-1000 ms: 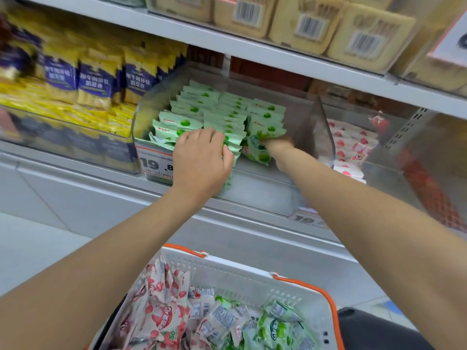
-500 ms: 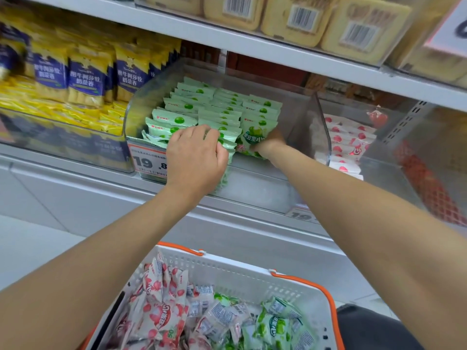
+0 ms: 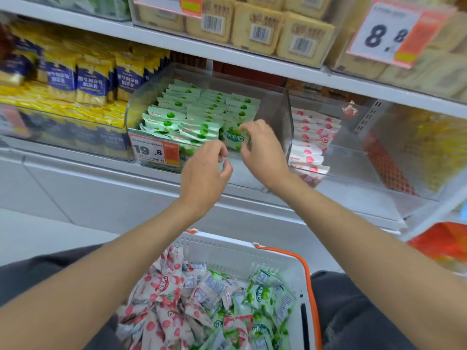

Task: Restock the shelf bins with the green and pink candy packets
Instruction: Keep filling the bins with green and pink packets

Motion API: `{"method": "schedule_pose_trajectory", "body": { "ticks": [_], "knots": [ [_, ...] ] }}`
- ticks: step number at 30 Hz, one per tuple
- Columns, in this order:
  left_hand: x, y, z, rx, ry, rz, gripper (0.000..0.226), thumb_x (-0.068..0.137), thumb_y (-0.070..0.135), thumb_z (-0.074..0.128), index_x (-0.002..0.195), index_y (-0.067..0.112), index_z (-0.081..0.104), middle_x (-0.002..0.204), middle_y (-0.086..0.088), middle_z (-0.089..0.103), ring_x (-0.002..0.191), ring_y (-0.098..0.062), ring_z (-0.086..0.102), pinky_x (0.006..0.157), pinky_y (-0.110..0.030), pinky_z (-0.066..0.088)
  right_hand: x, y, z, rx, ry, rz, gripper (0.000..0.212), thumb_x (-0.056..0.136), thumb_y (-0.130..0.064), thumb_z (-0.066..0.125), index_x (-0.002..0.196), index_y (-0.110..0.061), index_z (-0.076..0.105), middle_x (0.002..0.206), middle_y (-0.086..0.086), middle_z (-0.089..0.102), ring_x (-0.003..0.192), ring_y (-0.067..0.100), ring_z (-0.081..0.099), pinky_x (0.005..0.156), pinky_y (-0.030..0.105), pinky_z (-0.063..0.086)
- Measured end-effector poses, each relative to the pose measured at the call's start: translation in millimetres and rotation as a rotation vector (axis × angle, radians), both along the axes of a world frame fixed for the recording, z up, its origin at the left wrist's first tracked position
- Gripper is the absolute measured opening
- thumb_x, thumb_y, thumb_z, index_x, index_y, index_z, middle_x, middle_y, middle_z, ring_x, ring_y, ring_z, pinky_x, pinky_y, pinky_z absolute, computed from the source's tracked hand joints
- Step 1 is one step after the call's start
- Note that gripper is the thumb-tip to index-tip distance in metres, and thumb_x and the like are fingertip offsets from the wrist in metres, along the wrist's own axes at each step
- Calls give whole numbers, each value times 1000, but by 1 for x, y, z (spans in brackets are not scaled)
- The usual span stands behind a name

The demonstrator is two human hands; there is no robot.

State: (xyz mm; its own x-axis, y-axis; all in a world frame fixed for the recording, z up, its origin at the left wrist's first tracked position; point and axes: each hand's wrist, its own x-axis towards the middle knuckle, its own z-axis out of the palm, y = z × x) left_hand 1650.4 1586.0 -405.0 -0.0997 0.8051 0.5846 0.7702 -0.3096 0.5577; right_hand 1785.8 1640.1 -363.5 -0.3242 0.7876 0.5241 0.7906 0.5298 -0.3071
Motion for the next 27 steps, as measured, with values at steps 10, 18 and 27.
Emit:
{"method": "schedule_pose_trajectory", "body": {
  "ticks": [10,18,27],
  "knots": [
    [1,-66,-117,-1134,202,-208,20,84,10,51,66,10,59,71,-14,60,75,-30,66,72,-34,52,69,-114,-200,-1017,-373,46,29,87,-3,52,110,-13,67,117,8,65,105,23,59,90,30,47],
    [18,-67,-153,-1228,333,-342,17,90,16,52,86,13,68,97,-10,66,95,-28,65,83,-36,53,110,-141,-298,-1208,-231,-457,15,90,-4,50,77,-6,56,90,13,63,90,27,61,79,33,52],
    [14,-72,-165,-1280,360,-324,14,89,17,54,81,18,65,94,-6,63,86,-22,62,88,-40,52,81,-132,-321,-1418,403,-932,45,93,-15,61,129,8,48,85,8,61,63,15,56,47,22,43]
  ]
}}
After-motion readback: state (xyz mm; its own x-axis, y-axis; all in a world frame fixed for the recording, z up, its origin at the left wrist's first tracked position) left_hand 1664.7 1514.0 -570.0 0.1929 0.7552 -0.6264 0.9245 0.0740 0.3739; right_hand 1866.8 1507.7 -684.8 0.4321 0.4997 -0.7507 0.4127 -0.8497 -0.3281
